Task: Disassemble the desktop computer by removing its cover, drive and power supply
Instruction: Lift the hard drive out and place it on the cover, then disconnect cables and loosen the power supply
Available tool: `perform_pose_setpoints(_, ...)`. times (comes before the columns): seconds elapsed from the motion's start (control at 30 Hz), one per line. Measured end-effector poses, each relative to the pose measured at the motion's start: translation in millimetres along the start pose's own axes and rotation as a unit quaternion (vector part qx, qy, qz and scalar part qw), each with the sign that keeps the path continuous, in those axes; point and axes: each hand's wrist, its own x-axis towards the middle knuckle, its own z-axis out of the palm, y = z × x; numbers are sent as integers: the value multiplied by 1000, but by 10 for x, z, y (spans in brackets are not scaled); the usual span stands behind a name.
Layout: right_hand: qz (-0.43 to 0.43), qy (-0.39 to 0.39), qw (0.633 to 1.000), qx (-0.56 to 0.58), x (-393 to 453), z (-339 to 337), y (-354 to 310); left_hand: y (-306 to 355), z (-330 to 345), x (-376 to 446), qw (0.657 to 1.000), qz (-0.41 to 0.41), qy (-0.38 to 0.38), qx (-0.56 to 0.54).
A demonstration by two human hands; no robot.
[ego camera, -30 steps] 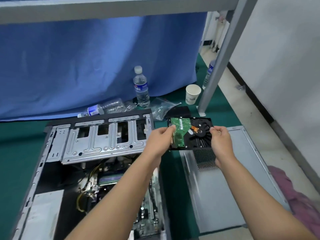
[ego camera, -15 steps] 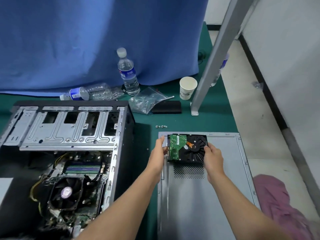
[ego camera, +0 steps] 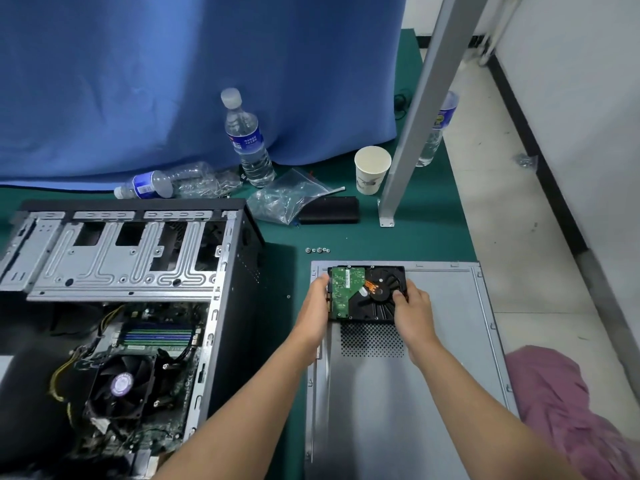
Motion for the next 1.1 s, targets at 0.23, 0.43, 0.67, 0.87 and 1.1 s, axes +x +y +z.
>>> perform_pose_setpoints(0.23,-28,-23,997,-63,-73,-5,-43,64,-88,-100,999,19,-27,25)
perform_pose_setpoints(0.43,-76,59,991,-94,-237,-7,-254,343,-327,-305,967,85,-45,234)
perform_pose_setpoints(0.67,-131,4,990,49,-853,386,-774,700,-1197,-708,923,202,-109,307)
perform_pose_setpoints(0.87,-185,-46,976,106,-1585,1107,-1137,473,-2184,-1006,944,254,-35,207)
perform_pose_setpoints(1.1,-222,-62,973,10,-2114,1903,-1136,-16,-3036,-913,914,218,23,342)
